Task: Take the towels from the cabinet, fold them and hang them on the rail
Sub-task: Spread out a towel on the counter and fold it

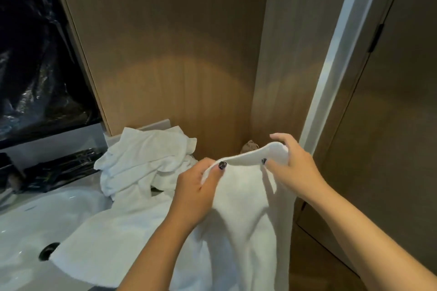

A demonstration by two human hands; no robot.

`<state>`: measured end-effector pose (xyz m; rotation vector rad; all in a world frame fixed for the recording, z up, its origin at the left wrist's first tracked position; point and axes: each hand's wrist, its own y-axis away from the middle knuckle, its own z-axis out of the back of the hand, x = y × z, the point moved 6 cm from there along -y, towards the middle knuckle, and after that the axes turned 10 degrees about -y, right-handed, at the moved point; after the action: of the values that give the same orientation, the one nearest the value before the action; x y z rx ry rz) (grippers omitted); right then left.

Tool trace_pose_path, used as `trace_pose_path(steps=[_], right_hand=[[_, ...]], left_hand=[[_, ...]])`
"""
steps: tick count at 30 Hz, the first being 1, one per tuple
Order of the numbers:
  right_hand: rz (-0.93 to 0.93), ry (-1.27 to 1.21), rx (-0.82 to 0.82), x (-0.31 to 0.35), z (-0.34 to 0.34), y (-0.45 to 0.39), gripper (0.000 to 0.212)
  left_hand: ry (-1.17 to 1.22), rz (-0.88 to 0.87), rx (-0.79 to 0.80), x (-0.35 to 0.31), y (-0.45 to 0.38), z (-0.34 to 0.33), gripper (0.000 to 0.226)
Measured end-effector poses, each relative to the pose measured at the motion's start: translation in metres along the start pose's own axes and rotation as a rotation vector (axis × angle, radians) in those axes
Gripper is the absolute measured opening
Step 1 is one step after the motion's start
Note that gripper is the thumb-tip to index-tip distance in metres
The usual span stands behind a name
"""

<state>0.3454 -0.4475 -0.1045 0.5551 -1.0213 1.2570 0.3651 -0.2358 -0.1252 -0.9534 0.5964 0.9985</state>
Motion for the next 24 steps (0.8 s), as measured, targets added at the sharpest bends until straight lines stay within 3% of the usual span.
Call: trace_pose_path(steps=[2,4,6,8,10,14,20,24], right_hand=[[0.161,0.004,0.129,0.010,-0.010,0.015,0.058],[0.297,0.043,0.290,0.014,-0.026,0.028,0.048],[0.283,-0.010,0.391,0.009,-0.042,0.036,0.024],[0.177,-0.178,0.406,0.000,-0.057,0.043,0.025],[0.123,-0.311,0.333,-0.005,-0.063,0.043,0.037],[0.165,-0.484,0.126,0.003,-0.044,0.031,0.031],[0.165,-0.409,-0.120,0.002,0.018,0.009,0.037],[0.152,-0.268,-0.282,-0.009,0.071,0.007,0.034]], left_hand=[[-0.051,-0.077,0.083,-0.013,0.010,-0.013,0.022],[-0.083,-0.095,0.094,-0.022,0.019,-0.019,0.019],[-0.057,-0.046,0.021,-0.027,0.023,-0.015,0.019],[-0.045,-0.007,-0.067,-0.030,0.026,-0.007,0.018],[-0.042,0.015,-0.110,-0.029,0.029,-0.002,0.017],[-0.189,0.012,-0.146,-0.003,0.027,0.000,0.020],[-0.373,-0.037,0.156,0.050,0.020,-0.040,0.028],[-0.329,0.011,0.175,0.068,0.009,-0.047,0.028]])
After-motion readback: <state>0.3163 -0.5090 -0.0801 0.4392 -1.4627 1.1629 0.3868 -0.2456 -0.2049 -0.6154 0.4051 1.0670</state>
